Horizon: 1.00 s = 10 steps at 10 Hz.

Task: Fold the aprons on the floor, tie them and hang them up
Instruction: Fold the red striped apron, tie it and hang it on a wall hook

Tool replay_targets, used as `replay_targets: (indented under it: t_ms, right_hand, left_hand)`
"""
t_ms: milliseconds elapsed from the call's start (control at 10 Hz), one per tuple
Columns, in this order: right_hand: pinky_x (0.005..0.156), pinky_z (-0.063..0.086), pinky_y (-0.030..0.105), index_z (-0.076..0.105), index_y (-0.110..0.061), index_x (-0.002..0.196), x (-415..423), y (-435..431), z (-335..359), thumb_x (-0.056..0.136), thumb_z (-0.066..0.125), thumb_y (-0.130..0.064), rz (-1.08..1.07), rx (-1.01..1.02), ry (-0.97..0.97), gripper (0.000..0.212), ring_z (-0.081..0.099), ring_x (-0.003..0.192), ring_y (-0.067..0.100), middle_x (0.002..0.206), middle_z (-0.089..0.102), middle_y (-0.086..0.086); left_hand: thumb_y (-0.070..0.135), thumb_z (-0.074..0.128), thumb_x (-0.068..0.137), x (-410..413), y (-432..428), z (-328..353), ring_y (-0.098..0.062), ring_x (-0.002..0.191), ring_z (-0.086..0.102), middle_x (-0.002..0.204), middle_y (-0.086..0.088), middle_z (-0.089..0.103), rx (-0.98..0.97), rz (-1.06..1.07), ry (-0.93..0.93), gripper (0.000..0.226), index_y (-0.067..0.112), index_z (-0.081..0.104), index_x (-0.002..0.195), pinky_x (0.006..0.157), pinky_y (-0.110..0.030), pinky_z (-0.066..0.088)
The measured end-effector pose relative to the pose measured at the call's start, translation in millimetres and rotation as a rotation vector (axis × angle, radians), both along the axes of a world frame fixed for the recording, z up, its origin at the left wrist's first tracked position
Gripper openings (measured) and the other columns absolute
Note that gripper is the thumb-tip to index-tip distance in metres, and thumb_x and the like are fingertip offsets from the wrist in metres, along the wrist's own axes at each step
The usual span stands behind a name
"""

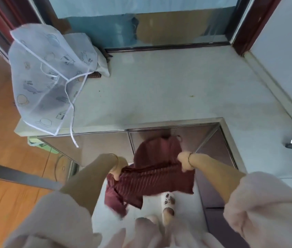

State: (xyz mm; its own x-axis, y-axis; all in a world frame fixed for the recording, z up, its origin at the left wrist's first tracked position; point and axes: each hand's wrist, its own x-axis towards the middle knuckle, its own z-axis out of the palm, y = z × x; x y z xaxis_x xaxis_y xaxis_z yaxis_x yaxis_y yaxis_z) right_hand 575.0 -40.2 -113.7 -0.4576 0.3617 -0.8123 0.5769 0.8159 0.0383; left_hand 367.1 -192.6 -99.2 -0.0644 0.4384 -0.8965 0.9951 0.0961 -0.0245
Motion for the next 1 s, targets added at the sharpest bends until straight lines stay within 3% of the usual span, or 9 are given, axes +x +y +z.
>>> replay_targets:
  t_ms: [200, 300, 400, 500, 600, 700, 800, 900, 1000]
  right_hand:
    - [0.089, 0.045, 0.030, 0.071, -0.017, 0.101, -32.9, 55.6, 50.8, 0.088, 0.048, -0.003, -0.688, 0.377, 1.111, 0.029, 0.060, 0.103, 0.026, 0.107, 0.068, 0.006]
    - [0.090, 0.036, 0.023, 0.070, -0.011, 0.103, -38.0, 45.0, 69.8, 0.087, 0.049, 0.002, -0.644, 0.519, 1.425, 0.030, 0.058, 0.104, 0.025, 0.108, 0.068, 0.007]
    - [0.096, 0.045, 0.033, 0.058, -0.003, 0.122, -24.0, 36.3, 45.2, 0.090, 0.057, -0.012, -0.177, 0.125, 0.294, 0.033, 0.057, 0.113, 0.030, 0.122, 0.062, 0.014]
    - [0.098, 0.045, 0.036, 0.049, -0.002, 0.130, -26.3, 46.8, 48.9, 0.092, 0.059, -0.019, -0.131, 0.014, -0.168, 0.044, 0.055, 0.114, 0.028, 0.133, 0.053, 0.012]
    - [0.094, 0.045, 0.028, 0.043, -0.006, 0.137, -47.4, 74.1, 77.2, 0.095, 0.054, -0.020, -0.270, 0.119, -0.101, 0.046, 0.054, 0.104, 0.021, 0.135, 0.050, 0.013]
    - [0.083, 0.050, 0.028, 0.056, -0.003, 0.124, -67.9, 108.3, 93.3, 0.097, 0.048, -0.019, -0.324, 0.180, 0.063, 0.033, 0.060, 0.089, 0.022, 0.105, 0.062, 0.009]
    - [0.061, 0.053, 0.023, 0.061, -0.006, 0.104, -100.5, 136.6, 106.9, 0.096, 0.044, -0.018, -0.483, 0.123, 0.311, 0.022, 0.055, 0.062, 0.019, 0.071, 0.053, 0.004]
    - [0.049, 0.047, 0.021, 0.052, -0.014, 0.092, -158.5, 151.8, 174.7, 0.096, 0.045, -0.009, -0.687, -0.141, 0.829, 0.010, 0.056, 0.071, 0.019, 0.075, 0.049, 0.000]
    - [0.082, 0.047, 0.025, 0.060, -0.011, 0.102, -224.5, 176.3, 268.4, 0.099, 0.039, -0.011, -0.566, -0.160, 1.441, 0.021, 0.056, 0.101, 0.017, 0.099, 0.061, 0.003]
  left_hand:
    - [0.007, 0.049, 0.088, -42.8, 31.1, 43.5, -0.034, 0.080, 0.057, 0.088, -0.017, 0.058, 1.040, 0.472, 0.115, 0.024, 0.003, 0.045, 0.112, 0.067, -0.036, 0.038]
    - [0.009, 0.039, 0.087, -44.8, 36.0, 43.9, -0.037, 0.077, 0.060, 0.089, -0.019, 0.062, 1.336, 0.382, 0.144, 0.032, 0.002, 0.051, 0.117, 0.069, -0.040, 0.048]
    - [0.009, 0.041, 0.094, -27.9, 29.8, 30.5, -0.030, 0.101, 0.062, 0.118, -0.015, 0.061, 0.409, 0.297, -0.001, 0.039, 0.008, 0.047, 0.133, 0.074, -0.011, 0.049]
    - [0.012, 0.057, 0.090, -13.5, 37.8, 30.0, -0.028, 0.107, 0.059, 0.121, -0.015, 0.060, -0.015, 0.070, -0.012, 0.037, 0.003, 0.054, 0.126, 0.085, -0.024, 0.044]
    - [0.010, 0.058, 0.087, -33.1, 58.5, 40.3, -0.026, 0.107, 0.059, 0.118, -0.011, 0.062, 0.167, 0.256, -0.035, 0.034, 0.007, 0.058, 0.121, 0.090, -0.031, 0.045]
    - [0.005, 0.055, 0.085, -60.8, 79.7, 53.7, -0.027, 0.097, 0.062, 0.108, -0.013, 0.065, 0.333, 0.616, -0.120, 0.028, 0.003, 0.063, 0.112, 0.090, -0.033, 0.050]
    - [-0.005, 0.048, 0.087, -81.5, 107.7, 76.7, -0.032, 0.084, 0.059, 0.089, -0.018, 0.061, 0.585, 1.128, -0.230, 0.026, -0.007, 0.060, 0.110, 0.085, -0.040, 0.051]
    - [-0.003, 0.036, 0.093, -116.3, 144.8, 133.4, -0.030, 0.088, 0.057, 0.094, -0.017, 0.059, 1.169, 1.620, -0.187, 0.030, -0.008, 0.054, 0.117, 0.083, -0.035, 0.045]
    - [-0.008, 0.035, 0.082, -139.8, 182.3, 236.0, -0.022, 0.090, 0.048, 0.087, -0.004, 0.052, 2.117, 1.578, -0.039, 0.025, 0.012, 0.049, 0.088, 0.087, -0.021, 0.038]
